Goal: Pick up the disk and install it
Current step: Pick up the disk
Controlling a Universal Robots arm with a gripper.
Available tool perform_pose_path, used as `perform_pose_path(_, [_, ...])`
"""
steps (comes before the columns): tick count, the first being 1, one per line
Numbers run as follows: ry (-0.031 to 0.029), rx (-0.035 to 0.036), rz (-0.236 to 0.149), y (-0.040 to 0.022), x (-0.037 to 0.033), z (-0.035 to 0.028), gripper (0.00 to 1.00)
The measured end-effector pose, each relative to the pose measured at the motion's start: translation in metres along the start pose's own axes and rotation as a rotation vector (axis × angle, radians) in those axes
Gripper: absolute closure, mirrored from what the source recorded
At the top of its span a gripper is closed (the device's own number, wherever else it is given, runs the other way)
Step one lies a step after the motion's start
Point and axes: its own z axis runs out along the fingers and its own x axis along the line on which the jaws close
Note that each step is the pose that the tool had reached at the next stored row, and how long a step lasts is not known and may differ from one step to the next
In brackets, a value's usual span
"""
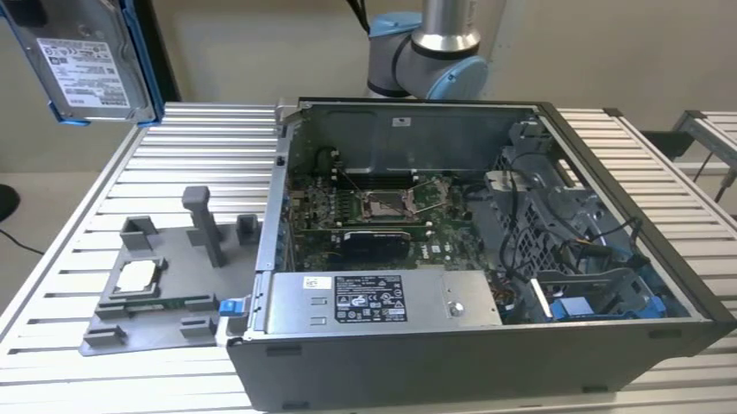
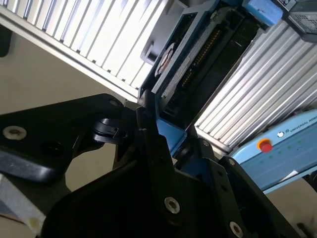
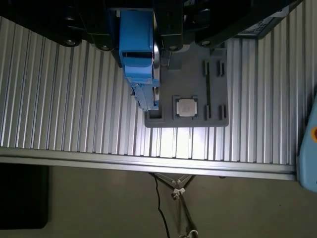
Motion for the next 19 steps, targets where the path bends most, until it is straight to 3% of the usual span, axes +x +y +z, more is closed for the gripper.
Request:
perform_pose_path(2, [0.0000, 0.0008, 0.000, 0.0003, -0.0001, -0.0024, 1.00])
perform_pose_path(12, [-0.0006, 0.0033, 0.000, -0.0001, -0.0001, -0.0025, 1.00])
perform_pose_path(15, [-0.0007, 0.0032, 0.000, -0.0034, 0.0000, -0.0026, 1.00])
perform_pose_path(19, [-0.0007, 0.0031, 0.000, -0.0127, 0.0005, -0.0026, 1.00])
